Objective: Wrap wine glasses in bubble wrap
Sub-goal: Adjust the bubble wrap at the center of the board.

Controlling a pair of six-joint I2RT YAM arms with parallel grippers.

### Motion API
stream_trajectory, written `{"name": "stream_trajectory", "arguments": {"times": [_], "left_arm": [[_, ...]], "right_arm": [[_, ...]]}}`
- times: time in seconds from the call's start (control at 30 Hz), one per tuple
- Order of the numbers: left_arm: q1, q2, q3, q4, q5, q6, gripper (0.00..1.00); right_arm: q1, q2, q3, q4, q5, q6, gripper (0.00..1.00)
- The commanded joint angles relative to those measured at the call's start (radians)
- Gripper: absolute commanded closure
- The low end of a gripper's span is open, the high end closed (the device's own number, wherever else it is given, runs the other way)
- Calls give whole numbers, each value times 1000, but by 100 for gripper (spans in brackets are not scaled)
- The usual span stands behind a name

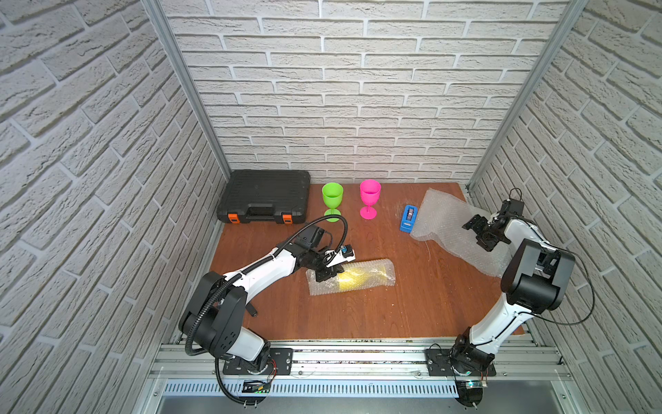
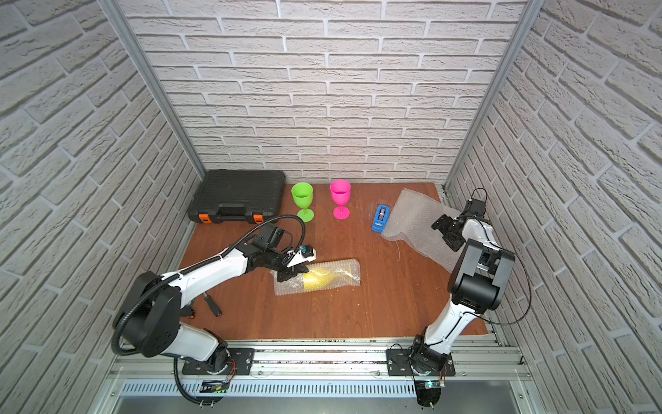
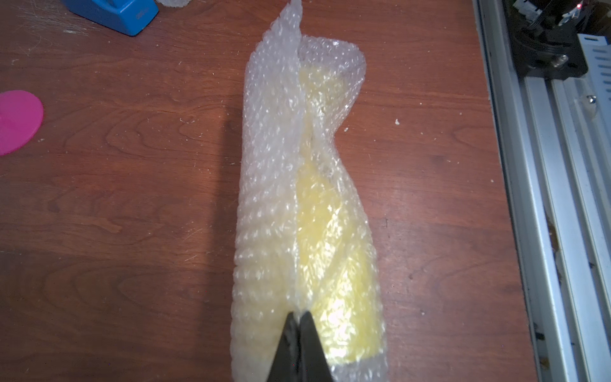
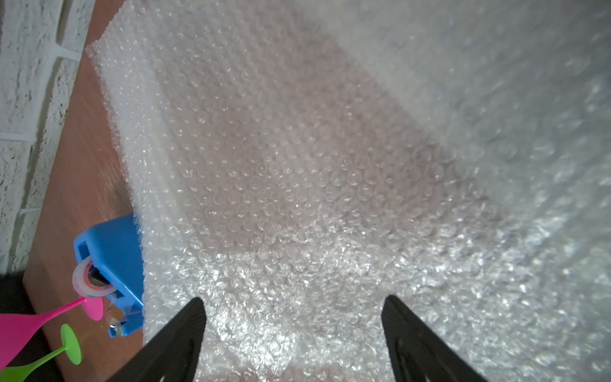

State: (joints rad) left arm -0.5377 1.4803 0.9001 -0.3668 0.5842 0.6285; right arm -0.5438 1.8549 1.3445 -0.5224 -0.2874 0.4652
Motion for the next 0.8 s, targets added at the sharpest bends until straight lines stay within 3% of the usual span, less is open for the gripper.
{"name": "stream_trajectory", "arguments": {"times": [0.0,0.37,0.63,0.77], "left_arm": [[1,2,2,5,21,-5,100],[-1,14,1,18,34,-7,100],[-4,5,-1,13,27,-7,100],[-5,9,-1,17,26,-8,100]], "right_arm": [[-41,43,18,34,47,41,18],[-61,-124,-307,6,199,163,18],[-26,-385,-555,-95,154,280,21],[105,-588,-635,-138,75,371,22]]}}
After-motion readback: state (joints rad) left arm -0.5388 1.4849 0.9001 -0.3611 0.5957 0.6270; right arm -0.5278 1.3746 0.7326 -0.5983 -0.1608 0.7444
